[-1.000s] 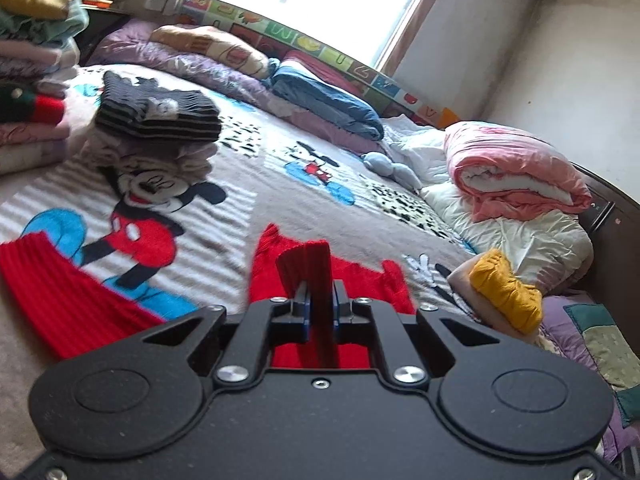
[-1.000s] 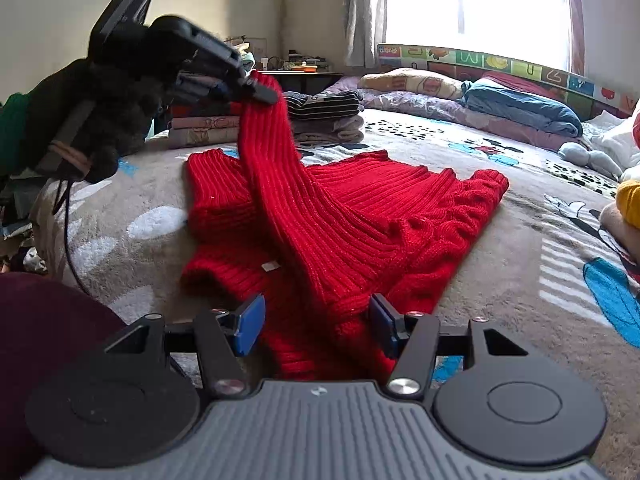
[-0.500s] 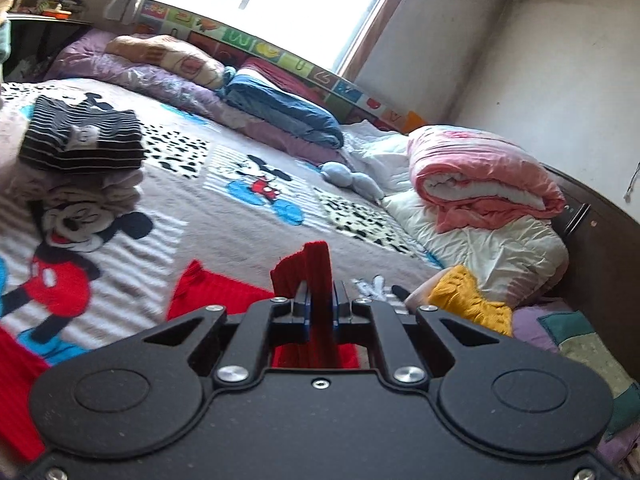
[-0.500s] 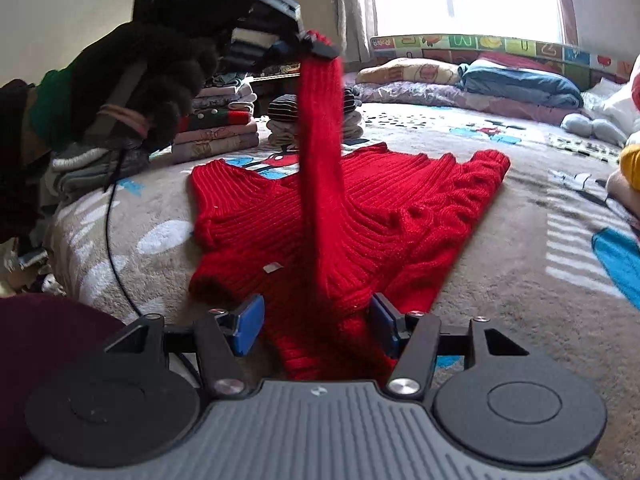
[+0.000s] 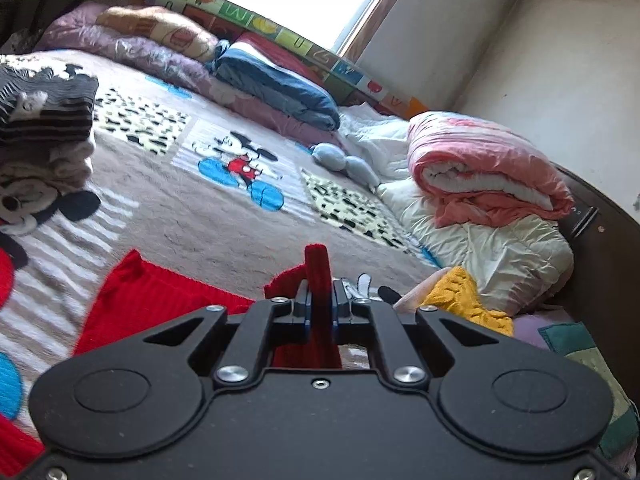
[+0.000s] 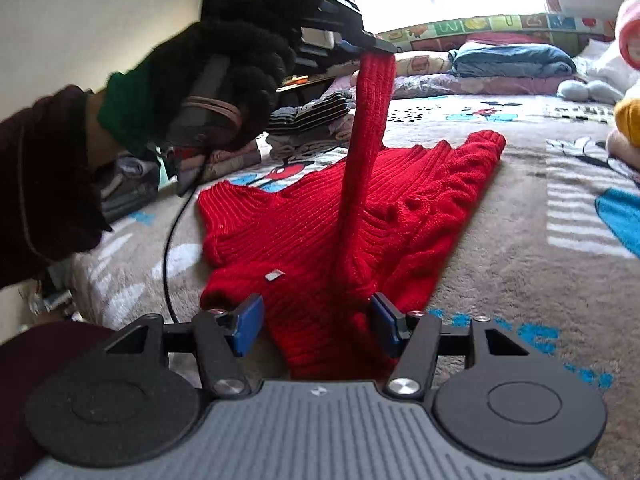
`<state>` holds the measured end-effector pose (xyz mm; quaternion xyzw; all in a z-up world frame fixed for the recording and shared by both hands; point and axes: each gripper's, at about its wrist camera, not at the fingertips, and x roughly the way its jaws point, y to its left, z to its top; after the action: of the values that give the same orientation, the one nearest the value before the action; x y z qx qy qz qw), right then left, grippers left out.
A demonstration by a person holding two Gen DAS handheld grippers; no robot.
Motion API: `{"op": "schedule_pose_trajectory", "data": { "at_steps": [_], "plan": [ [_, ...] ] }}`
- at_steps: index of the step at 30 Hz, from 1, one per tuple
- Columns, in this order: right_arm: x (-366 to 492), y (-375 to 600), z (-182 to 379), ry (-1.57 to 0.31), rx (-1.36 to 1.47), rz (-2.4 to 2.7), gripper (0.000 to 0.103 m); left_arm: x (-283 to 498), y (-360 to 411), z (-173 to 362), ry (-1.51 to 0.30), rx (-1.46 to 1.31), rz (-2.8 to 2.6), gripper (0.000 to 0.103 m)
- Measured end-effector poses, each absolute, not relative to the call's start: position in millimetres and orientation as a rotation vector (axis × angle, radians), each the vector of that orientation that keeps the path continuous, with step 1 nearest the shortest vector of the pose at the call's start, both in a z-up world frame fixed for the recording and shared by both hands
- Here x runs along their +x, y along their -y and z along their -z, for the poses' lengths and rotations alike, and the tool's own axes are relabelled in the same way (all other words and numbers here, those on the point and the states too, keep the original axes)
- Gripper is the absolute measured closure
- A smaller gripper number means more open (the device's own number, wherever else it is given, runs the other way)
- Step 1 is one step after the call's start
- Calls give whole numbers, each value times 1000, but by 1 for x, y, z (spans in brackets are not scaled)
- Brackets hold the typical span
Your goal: Fold clothes
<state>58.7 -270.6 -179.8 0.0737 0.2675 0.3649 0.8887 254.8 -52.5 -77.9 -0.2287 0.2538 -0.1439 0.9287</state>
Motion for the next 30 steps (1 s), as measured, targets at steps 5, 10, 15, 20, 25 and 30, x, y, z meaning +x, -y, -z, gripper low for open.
{"op": "schedule_pose_trajectory", "data": {
  "at_steps": [5,10,15,20,25,30],
  "plan": [
    [65,282,184,-574,273,-767,44,273,66,94,-567,-481,255,97],
    [69,290,187,-585,352,-772,46,286,83,106,-598,-434,224,97],
    [71,296,190,-592,407,-772,46,294,103,115,-616,-351,189,97],
    [76,305,194,-606,491,-773,46,296,125,119,-611,-239,167,97],
    [79,312,200,-625,588,-776,46,299,145,126,-611,-124,148,97],
    [82,319,205,-640,667,-774,46,316,167,147,-694,13,194,77]
  ]
}}
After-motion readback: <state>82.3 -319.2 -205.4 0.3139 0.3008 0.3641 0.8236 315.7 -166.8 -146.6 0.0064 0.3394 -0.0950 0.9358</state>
